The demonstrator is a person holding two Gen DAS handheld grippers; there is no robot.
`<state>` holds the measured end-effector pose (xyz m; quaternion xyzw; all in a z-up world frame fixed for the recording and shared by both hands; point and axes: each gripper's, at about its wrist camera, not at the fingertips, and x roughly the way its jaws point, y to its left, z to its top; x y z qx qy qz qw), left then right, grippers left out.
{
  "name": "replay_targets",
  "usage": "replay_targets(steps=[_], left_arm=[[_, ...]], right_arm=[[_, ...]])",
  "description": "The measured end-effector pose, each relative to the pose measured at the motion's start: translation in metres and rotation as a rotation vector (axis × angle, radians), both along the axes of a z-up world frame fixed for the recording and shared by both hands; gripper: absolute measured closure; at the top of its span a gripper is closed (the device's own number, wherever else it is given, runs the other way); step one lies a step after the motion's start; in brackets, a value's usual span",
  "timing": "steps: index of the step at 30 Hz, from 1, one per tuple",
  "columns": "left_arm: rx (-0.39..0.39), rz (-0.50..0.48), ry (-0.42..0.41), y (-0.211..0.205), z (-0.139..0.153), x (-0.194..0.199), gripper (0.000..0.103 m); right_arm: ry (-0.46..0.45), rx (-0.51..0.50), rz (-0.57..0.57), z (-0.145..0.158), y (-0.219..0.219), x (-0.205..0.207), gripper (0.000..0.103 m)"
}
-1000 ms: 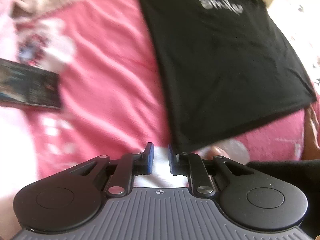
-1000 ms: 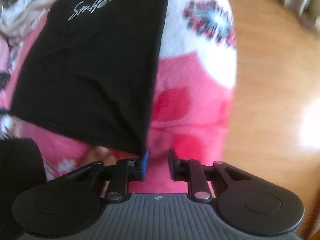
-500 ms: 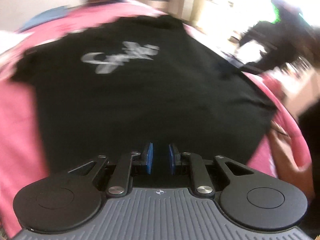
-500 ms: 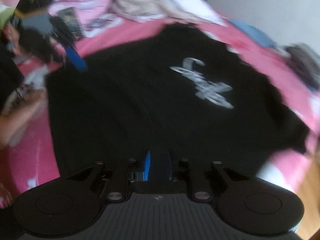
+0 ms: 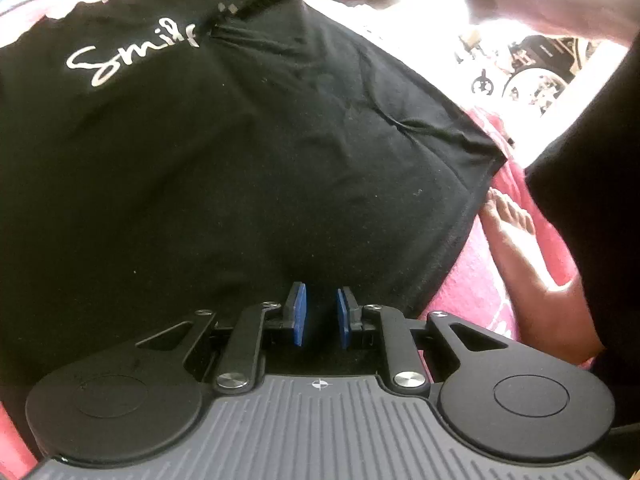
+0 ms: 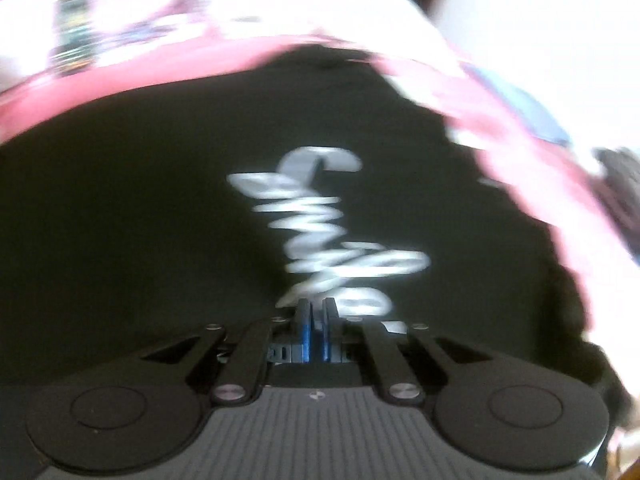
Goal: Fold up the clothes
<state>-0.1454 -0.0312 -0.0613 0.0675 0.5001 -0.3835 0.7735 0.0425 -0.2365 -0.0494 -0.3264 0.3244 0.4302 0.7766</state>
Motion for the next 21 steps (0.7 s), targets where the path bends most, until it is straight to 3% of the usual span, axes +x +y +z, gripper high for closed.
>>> replay_targets(steps=[2,4,6,9,11,15,18,21], left_arm=[[-0.013,-0.004,0.016,0.002,0.000,0.001,0.086],[-0.027,-0.006,0.033,0.005,0.002,0.001,0.086],[-0.038,-0.014,0.048,0.007,0.002,0.002,0.086],[-0.047,-0.032,0.063,0.007,0.001,0.003,0.086],[-0.054,-0.042,0.069,0.008,0.001,0.003,0.086],[-0.067,-0.039,0.083,0.008,0.000,0.003,0.086],[-0.078,-0.030,0.095,0.009,-0.001,0.004,0.086],[-0.082,-0.030,0.099,0.009,0.000,0.004,0.086]], right_arm=[[-0.003,0.025,0.007,0.006,0.000,0.001,0.098],[0.061,0.067,0.134,0.016,0.008,-0.019,0.098],[0.180,0.085,0.310,0.021,0.022,-0.049,0.098],[0.295,0.035,0.551,0.012,0.047,-0.085,0.098],[0.296,-0.005,0.620,0.000,0.060,-0.087,0.098],[0.285,0.106,0.398,0.002,0.067,-0.011,0.098],[0.251,0.222,0.127,0.005,0.057,0.061,0.098],[0.247,0.297,-0.021,0.006,0.047,0.096,0.097]])
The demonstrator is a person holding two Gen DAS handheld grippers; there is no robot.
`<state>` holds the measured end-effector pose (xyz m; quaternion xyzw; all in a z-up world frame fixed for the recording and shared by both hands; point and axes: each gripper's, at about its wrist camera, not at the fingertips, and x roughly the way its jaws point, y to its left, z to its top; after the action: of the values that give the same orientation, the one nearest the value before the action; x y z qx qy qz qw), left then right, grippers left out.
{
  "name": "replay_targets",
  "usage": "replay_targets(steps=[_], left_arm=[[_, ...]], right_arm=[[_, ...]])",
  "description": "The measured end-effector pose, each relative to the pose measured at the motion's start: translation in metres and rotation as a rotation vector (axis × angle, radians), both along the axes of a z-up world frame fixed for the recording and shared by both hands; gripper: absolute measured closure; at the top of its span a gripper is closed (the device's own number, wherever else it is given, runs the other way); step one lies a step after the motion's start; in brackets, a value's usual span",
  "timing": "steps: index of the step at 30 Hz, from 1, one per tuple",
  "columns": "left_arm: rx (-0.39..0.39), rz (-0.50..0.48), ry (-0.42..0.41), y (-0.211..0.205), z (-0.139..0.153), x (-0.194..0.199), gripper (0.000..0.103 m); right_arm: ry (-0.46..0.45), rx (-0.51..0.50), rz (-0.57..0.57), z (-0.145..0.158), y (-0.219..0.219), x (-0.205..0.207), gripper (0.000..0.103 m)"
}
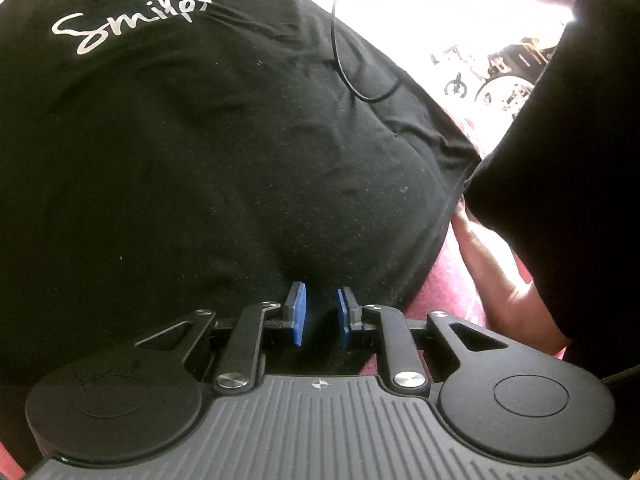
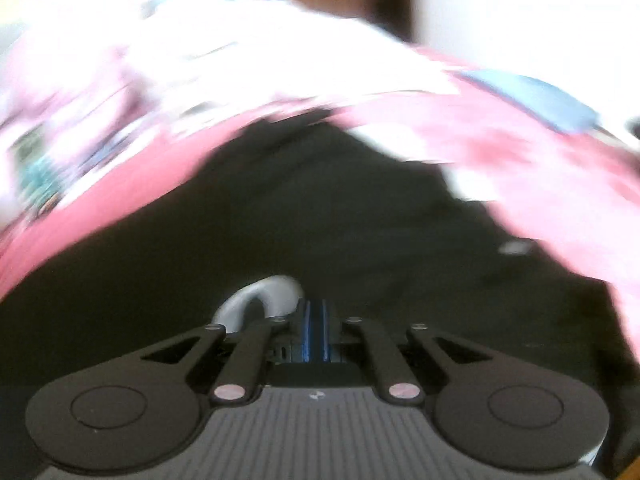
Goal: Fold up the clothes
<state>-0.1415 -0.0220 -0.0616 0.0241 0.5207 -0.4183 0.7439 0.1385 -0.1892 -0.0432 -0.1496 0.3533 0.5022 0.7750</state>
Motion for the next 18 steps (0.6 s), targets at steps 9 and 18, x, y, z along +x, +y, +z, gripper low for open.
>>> replay_targets(steps=[9,18], left_arm=[[-0.012,0.017,0.012,0.005,0.000,0.000,0.085],[-0.004,0.035,0.007,0.006,0.000,-0.002,0.084]], right_arm=[[0.488,-0.090,0.734,-0.027,0.059,-0.097,0.099],[0.416,0.144,0.099,-0.034,0.054,0.071,0.102]])
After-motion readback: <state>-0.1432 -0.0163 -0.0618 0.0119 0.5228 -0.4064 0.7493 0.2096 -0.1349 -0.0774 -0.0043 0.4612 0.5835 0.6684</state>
